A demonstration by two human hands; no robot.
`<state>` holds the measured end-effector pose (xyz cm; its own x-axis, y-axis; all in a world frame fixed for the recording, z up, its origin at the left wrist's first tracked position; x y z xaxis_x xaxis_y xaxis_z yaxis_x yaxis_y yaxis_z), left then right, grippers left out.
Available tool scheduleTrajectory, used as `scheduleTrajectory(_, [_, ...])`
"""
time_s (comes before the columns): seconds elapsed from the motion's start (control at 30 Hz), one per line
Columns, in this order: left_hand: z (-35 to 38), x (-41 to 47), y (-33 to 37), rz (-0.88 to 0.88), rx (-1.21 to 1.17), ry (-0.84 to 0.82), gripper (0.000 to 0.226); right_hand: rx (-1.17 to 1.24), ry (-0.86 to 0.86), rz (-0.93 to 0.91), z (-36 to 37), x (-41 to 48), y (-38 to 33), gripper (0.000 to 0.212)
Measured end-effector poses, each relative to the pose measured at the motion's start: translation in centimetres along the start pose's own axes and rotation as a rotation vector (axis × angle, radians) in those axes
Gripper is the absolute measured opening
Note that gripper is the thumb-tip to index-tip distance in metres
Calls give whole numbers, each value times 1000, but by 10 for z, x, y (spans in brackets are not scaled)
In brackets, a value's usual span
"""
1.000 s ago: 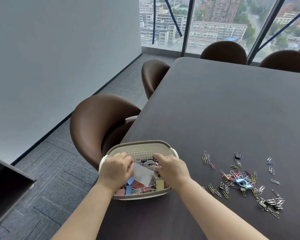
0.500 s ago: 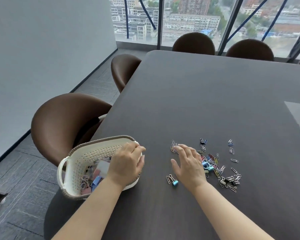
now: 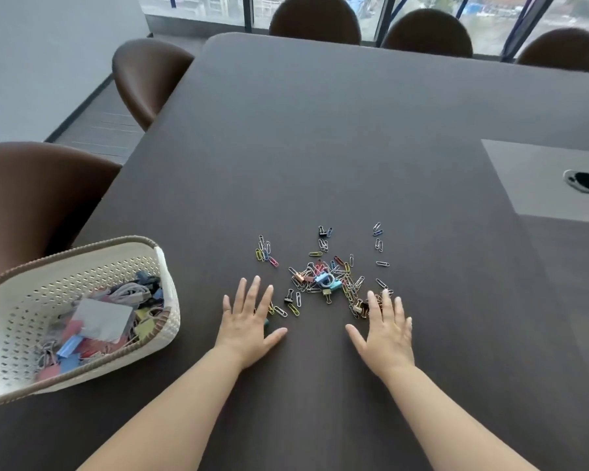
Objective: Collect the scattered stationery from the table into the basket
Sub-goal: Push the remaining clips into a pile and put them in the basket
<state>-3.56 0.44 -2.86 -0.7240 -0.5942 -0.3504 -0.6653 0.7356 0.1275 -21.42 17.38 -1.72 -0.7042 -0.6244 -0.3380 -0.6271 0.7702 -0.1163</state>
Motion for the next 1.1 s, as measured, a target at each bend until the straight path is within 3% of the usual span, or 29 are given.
scheduleTrajectory(0.17, [1, 19, 9, -13, -19, 3, 94, -20, -32, 9, 9, 14, 8, 97])
scheduleTrajectory(0.57, [-28, 107, 14, -52, 15, 27, 123, -36, -13, -61, -19, 111, -3, 119])
scheduleTrajectory(0.73, [-39, 142, 16, 57, 2, 77, 120, -47, 6, -112, -39, 165, -1, 126])
scheduleTrajectory(0.93, [-37, 142, 13, 325, -134, 162, 85, -37, -33, -440, -48, 189, -6, 101])
scheduleTrajectory(1.0, [-31, 137, 12, 420, -151, 183, 86, 19, -39, -580, -46, 178, -11, 87])
scheduleTrajectory(1.1, [-22, 124, 16, 484, -105, 228, 94, -8, -48, -692, -33, 154, -16, 86])
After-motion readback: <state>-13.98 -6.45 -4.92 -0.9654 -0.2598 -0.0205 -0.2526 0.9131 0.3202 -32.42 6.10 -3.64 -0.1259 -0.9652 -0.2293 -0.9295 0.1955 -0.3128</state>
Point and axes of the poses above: each hand's wrist, its own x-axis towards the middle knuckle, its own z-axis out of the palm, y = z × x, the point moved 1 cm from there along x, towards the middle knuckle, and after that the axes turned 1 degree about z, right-handed, at the moved point
